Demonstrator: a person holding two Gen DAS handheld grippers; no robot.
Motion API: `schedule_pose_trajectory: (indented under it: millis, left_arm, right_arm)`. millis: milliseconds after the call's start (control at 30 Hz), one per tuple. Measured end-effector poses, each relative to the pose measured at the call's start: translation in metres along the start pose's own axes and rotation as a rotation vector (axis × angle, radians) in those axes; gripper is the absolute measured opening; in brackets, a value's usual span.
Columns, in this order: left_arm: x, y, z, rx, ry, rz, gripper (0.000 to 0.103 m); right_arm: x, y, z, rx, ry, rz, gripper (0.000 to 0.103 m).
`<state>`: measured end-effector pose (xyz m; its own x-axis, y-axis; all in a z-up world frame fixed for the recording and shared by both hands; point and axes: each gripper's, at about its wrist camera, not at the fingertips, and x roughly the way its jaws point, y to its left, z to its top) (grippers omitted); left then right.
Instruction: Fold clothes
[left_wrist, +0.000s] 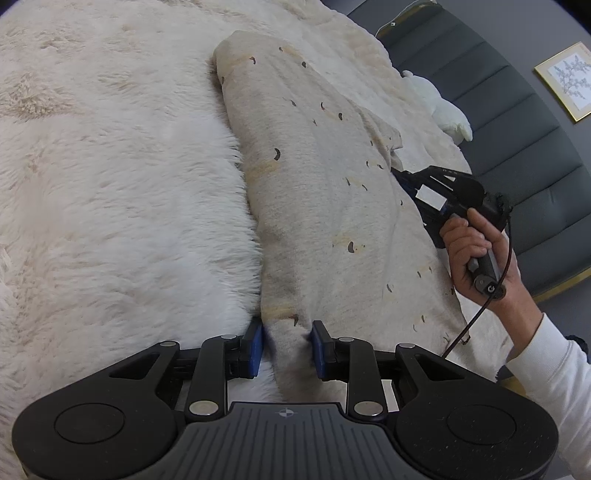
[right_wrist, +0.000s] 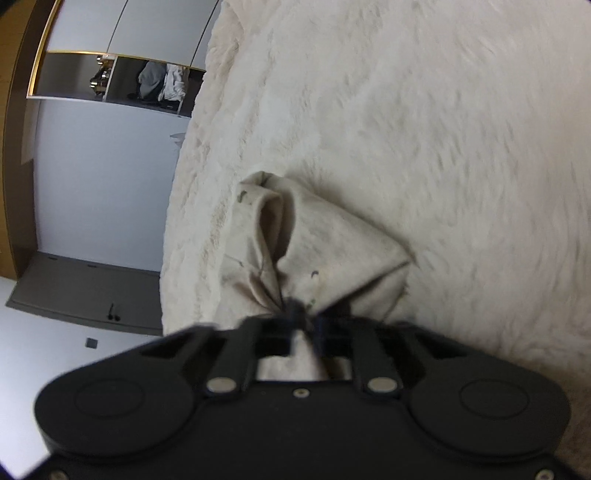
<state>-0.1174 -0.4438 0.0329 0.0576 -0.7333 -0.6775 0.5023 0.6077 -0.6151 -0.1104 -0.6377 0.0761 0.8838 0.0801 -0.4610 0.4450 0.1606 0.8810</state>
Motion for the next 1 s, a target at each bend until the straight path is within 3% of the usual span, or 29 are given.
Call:
schedule_pose_trajectory:
  millis: [133,367,500,633,733,800,1000]
  left_arm:
    - [-0.001,0.001,0.0,0.0,0.0,0.001,0.025]
    - [0.001,0.003,0.002,0.0,-0.001,0.0,0.025]
    - [0.001,0.003,0.003,-0.002,-0.002,0.0,0.025]
    - [0.001,0.002,0.003,0.0,-0.001,0.002,0.025]
    - [0.0,0.001,0.003,0.002,-0.001,0.003,0.025]
    - [0.001,0.0,0.003,0.003,0.0,0.002,0.026]
    - [0.001,0.004,0.005,0.003,0.007,-0.008,0.026]
  right_arm:
    - [-0.01,0.006,-0.001,-0.154,0.008,-0.069,0.0]
    - [-0.035,0.017,-0.008,-0.286,0.074,-0.112,0.0]
    - [-0.049,0.029,-0.005,-0.328,0.052,-0.149,0.011]
    - [-0.074,0.032,0.012,-0.312,-0.071,-0.124,0.015]
    - [-0.075,0.037,0.03,-0.314,-0.156,-0.124,0.03]
    - [-0.072,0.033,0.036,-0.34,-0.153,-0.126,0.04]
    - [-0.035,0.034,0.041,-0.429,-0.091,-0.142,0.037]
